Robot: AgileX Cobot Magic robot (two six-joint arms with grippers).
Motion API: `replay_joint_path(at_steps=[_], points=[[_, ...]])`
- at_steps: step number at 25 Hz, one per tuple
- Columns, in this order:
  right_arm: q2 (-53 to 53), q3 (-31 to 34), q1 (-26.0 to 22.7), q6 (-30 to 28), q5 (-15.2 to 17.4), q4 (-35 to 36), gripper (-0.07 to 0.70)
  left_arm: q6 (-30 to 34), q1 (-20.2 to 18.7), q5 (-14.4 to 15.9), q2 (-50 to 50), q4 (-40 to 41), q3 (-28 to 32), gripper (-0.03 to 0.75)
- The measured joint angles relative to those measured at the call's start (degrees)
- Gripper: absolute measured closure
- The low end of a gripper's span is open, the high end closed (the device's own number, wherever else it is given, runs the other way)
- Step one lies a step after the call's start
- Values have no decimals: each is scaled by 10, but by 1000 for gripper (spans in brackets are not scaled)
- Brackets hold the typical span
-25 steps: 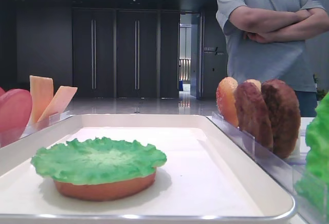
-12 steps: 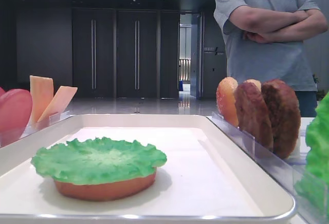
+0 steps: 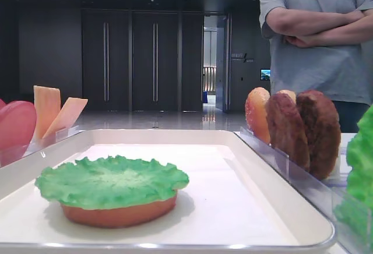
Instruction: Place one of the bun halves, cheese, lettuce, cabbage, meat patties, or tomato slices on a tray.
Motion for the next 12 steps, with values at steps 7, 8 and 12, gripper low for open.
replay_joint_path(at_steps=[7,8,12], points=[[0,20,0,1,-43,0,80,0,0,0,0,0,0,557],[0,22,0,1,-45,0,80,0,0,0,0,0,0,557],[0,23,0,0,-50,0,80,0,0,0,0,0,0,557]])
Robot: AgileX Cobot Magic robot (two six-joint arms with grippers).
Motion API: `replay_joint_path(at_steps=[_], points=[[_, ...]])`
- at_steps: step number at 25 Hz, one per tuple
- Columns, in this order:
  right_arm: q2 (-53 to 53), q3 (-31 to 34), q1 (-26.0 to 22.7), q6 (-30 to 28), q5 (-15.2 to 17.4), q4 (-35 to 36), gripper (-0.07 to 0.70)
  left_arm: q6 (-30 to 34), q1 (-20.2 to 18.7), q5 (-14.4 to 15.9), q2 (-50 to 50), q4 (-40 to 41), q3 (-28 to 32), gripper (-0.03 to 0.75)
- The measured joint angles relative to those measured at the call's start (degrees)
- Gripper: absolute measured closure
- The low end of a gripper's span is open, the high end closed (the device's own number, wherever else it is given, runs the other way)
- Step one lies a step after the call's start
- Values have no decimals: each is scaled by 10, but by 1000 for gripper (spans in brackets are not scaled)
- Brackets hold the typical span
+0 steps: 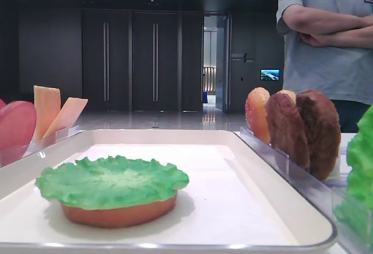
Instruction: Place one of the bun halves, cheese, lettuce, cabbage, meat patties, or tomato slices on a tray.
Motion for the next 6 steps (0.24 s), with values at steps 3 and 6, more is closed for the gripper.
replay_joint_path(at_steps=[3,6], points=[[0,0,0,-1,-1,0,80,0,0,0,0,0,0,557],[0,0,0,-1,-1,0,82,0,0,0,0,0,0,557]])
